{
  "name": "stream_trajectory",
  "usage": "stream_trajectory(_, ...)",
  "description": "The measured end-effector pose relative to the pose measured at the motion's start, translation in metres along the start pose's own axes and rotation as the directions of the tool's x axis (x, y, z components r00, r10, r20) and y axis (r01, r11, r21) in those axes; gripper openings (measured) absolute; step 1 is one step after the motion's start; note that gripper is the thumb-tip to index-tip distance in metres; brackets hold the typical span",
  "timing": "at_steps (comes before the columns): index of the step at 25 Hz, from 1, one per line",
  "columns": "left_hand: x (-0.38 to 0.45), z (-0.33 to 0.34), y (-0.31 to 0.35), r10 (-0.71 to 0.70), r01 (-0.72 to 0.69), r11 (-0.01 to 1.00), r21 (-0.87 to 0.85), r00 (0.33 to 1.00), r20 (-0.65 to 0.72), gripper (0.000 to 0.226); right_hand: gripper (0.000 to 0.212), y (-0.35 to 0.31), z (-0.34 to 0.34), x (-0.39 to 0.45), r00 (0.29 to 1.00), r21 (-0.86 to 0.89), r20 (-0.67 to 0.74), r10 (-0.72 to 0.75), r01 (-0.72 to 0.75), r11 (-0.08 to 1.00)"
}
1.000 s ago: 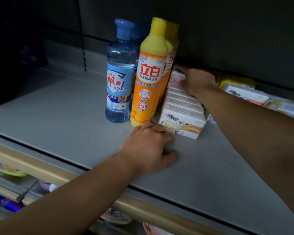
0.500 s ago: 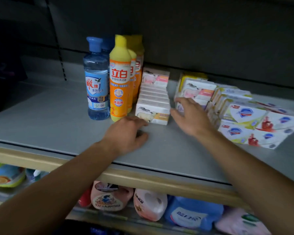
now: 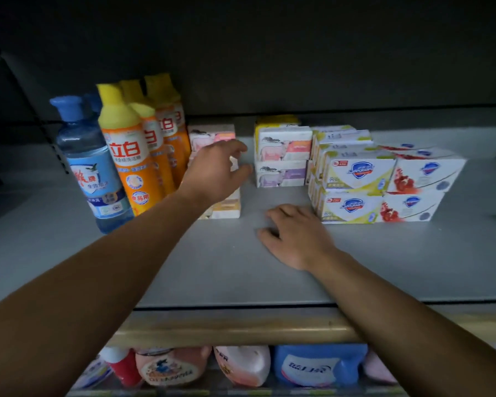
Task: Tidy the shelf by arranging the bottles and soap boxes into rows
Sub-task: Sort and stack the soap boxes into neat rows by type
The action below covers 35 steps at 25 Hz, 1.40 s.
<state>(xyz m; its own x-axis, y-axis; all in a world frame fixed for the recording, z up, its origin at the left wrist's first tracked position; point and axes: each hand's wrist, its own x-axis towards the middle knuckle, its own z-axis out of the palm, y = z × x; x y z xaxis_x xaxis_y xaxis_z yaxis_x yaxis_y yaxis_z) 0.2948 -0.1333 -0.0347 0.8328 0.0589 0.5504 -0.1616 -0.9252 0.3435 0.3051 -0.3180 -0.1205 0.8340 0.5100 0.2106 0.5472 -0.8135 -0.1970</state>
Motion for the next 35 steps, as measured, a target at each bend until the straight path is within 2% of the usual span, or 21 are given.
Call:
stream_trajectory(7,0.089,0.055,0.004,-0.069,0.054,0.985,0.167,0.994,0.086,0.06,0.055,-0.001,0.003,0.002,0.999,0.033,-0.02,0.027,-0.026,0.999)
stream_trajectory(12,0.106,0.065,0.005,-0.165,0.161,0.986,0.049,0.98,0.108,0.069,0.056,0.0,0.005,0.003,1.0,0.03,-0.013,0.027,-0.027,0.999)
stream_trajectory(14,0.103,0.06,0.013,-0.16,0.159,0.987,0.014,0.981,0.107,0.064,0.055,0.001,0.005,0.004,0.999,0.04,-0.011,0.032,-0.032,0.999)
stream_trajectory(19,0.064,0.028,0.036,-0.108,0.096,0.989,-0.109,0.987,-0.115,0.054,0.054,0.001,0.0,0.003,0.999,0.065,0.011,0.046,-0.047,0.997)
stream_trajectory(21,0.032,0.01,0.035,-0.155,0.109,0.96,-0.256,0.974,-0.166,0.048,0.063,0.004,-0.004,0.003,0.996,0.199,-0.038,0.074,-0.065,0.978)
stream_trajectory(23,-0.006,-0.009,0.029,-0.222,0.131,0.885,-0.446,0.962,-0.158,0.042,0.08,0.003,-0.011,-0.001,0.978,0.477,-0.153,0.144,-0.055,0.877)
stream_trajectory(24,-0.025,-0.015,0.025,-0.258,0.149,0.833,-0.533,0.957,-0.135,0.041,0.088,0.002,-0.015,-0.002,0.959,0.587,-0.231,0.166,0.002,0.809)
stream_trajectory(25,-0.042,-0.02,0.02,-0.295,0.178,0.776,-0.605,0.95,-0.099,0.04,0.094,-0.001,-0.018,-0.003,0.938,0.641,-0.308,0.161,0.08,0.763)
stream_trajectory(27,-0.067,-0.023,0.011,-0.355,0.247,0.635,-0.732,0.935,0.008,0.038,0.101,-0.005,-0.021,-0.008,0.912,0.618,-0.403,0.076,0.21,0.757)
stream_trajectory(29,-0.084,-0.019,0.005,-0.377,0.301,0.445,-0.843,0.917,0.129,0.033,0.096,-0.009,-0.022,-0.011,0.908,0.558,-0.414,-0.064,0.308,0.771)
stream_trajectory(31,-0.096,-0.015,-0.001,-0.395,0.353,0.309,-0.883,0.892,0.219,0.03,0.088,-0.01,-0.021,-0.013,0.923,0.575,-0.355,-0.149,0.341,0.743)
stream_trajectory(33,-0.103,-0.009,-0.008,-0.408,0.388,0.205,-0.899,0.868,0.282,0.026,0.088,-0.012,-0.022,-0.016,0.943,0.584,-0.289,-0.164,0.309,0.751)
stream_trajectory(35,-0.105,-0.009,-0.013,-0.394,0.424,0.122,-0.897,0.85,0.349,0.026,0.086,-0.013,-0.024,-0.019,0.956,0.621,-0.277,-0.099,0.256,0.741)
